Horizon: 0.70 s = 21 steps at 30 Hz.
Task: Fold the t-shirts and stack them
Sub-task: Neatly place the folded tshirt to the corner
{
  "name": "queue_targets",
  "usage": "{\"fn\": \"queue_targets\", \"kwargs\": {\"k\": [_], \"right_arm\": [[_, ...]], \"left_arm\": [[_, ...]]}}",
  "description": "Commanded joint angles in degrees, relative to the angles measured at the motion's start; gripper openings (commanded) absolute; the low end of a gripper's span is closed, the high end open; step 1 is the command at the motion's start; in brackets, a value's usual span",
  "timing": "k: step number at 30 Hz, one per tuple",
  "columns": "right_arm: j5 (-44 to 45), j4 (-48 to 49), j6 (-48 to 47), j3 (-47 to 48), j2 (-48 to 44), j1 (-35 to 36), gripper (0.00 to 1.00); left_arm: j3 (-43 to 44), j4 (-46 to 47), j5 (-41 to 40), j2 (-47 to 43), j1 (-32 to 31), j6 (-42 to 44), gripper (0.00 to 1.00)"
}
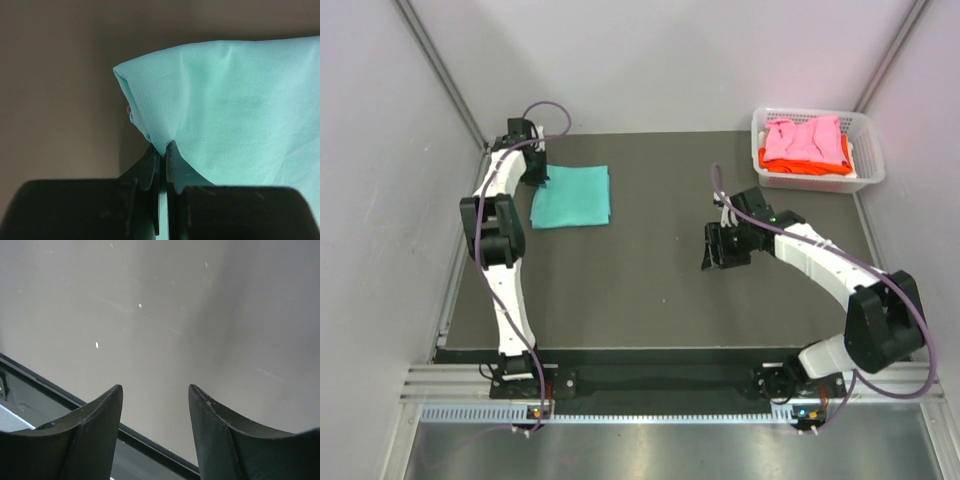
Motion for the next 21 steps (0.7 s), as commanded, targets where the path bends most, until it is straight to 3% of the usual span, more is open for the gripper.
{"fn": "queue_targets", "kwargs": {"k": [1, 7, 21], "right_arm": [[-1.0, -0.3, -1.0, 5.8, 2.0, -0.3, 0.56], [-1.2, -3.8, -2.1, 9.8, 7.6, -0.3, 0.55], [-1.1, -6.7, -2.1, 12.5, 14.1, -0.3, 0.55]], "left_arm": [[4.8, 2.7, -13.5, 1.6, -0.2, 5.7, 0.0], [9.8, 8.2, -20.6, 5.3, 1.3, 11.9, 0.0], [14.8, 26.8, -23.5, 11.5, 4.4, 14.2, 0.0]]}}
